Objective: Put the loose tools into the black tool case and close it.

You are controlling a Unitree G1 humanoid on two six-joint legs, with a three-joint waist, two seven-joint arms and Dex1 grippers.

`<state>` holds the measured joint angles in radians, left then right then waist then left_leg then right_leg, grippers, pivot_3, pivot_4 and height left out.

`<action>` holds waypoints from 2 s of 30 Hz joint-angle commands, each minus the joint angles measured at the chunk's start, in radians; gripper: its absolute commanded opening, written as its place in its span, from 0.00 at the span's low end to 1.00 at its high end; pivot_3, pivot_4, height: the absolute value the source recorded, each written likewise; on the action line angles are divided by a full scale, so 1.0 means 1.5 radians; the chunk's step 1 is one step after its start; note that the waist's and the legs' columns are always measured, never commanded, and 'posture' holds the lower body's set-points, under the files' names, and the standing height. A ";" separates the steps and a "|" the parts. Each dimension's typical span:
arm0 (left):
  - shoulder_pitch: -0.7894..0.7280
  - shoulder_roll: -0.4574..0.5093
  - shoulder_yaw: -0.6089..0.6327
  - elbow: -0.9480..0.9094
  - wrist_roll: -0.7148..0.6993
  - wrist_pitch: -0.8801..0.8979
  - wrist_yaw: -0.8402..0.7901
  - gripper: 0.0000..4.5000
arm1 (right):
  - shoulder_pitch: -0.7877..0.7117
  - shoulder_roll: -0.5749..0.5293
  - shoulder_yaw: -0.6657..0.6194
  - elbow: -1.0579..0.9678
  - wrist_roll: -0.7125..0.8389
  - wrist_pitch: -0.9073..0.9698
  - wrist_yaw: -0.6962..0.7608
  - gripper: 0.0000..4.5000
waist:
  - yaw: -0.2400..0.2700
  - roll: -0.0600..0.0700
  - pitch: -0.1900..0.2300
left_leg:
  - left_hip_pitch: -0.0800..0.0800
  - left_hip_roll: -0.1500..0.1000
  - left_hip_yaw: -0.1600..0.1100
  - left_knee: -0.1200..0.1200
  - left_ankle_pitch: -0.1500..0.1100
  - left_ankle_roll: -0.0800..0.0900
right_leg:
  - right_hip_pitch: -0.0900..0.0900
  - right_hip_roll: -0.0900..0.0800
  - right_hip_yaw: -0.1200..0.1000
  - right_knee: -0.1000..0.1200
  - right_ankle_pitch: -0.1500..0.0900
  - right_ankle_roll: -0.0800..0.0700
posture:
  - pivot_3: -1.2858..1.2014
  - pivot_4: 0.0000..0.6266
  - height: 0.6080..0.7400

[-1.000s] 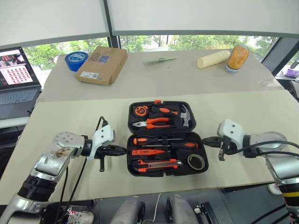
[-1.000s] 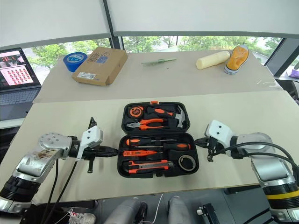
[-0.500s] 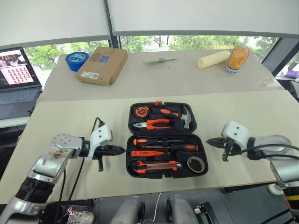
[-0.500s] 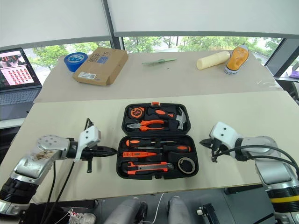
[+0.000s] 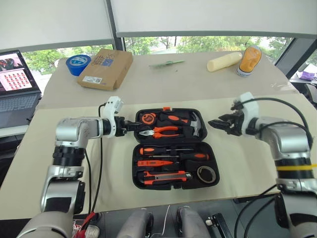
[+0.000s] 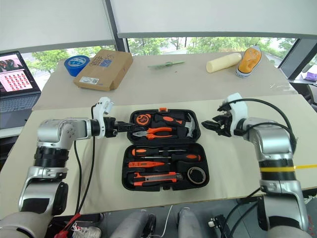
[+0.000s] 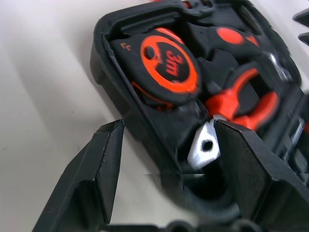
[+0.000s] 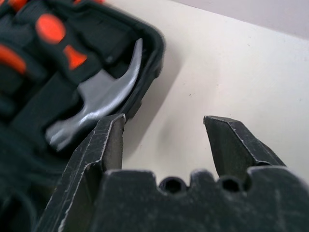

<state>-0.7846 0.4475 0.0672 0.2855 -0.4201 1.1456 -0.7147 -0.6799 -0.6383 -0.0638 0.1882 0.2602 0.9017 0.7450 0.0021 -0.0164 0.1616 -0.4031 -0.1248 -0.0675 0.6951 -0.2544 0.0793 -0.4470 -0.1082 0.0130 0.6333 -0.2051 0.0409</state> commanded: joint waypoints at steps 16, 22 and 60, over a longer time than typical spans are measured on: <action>0.015 -0.023 0.022 -0.015 -0.018 -0.004 0.060 0.14 | -0.037 0.058 -0.013 0.047 0.024 0.052 -0.066 0.36 | -0.004 0.000 0.000 | -0.003 -0.001 0.000 0.001 0.000 -0.001 | -0.005 -0.001 0.000 0.008 0.000 0.000 | 0.52 0.24 0.96; 0.017 -0.029 0.021 -0.019 -0.020 -0.005 0.064 0.11 | -0.039 0.057 -0.009 0.036 0.031 0.058 -0.064 0.00 | -0.004 -0.001 -0.001 | -0.003 -0.001 0.000 0.001 0.000 -0.001 | -0.005 -0.001 0.000 0.009 0.000 0.000 | 0.52 0.24 0.96; 0.265 -0.004 -0.030 -0.265 0.123 -0.602 0.008 0.11 | 0.230 0.006 -0.065 -0.183 -0.039 -0.593 -0.017 0.00 | -0.015 0.000 -0.001 | -0.001 0.000 0.003 -0.001 0.002 -0.001 | -0.006 0.001 0.001 0.006 0.000 -0.001 | 0.52 0.24 0.96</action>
<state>-0.4434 0.4114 0.0195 -0.0332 -0.2114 0.1985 -0.6795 -0.3762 -0.6021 -0.1341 0.0148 0.1699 0.0582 0.6723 -0.0203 -0.0165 0.1597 -0.4049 -0.1248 -0.0626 0.6938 -0.2511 0.0783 -0.4560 -0.1068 0.0155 0.6426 -0.2047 0.0401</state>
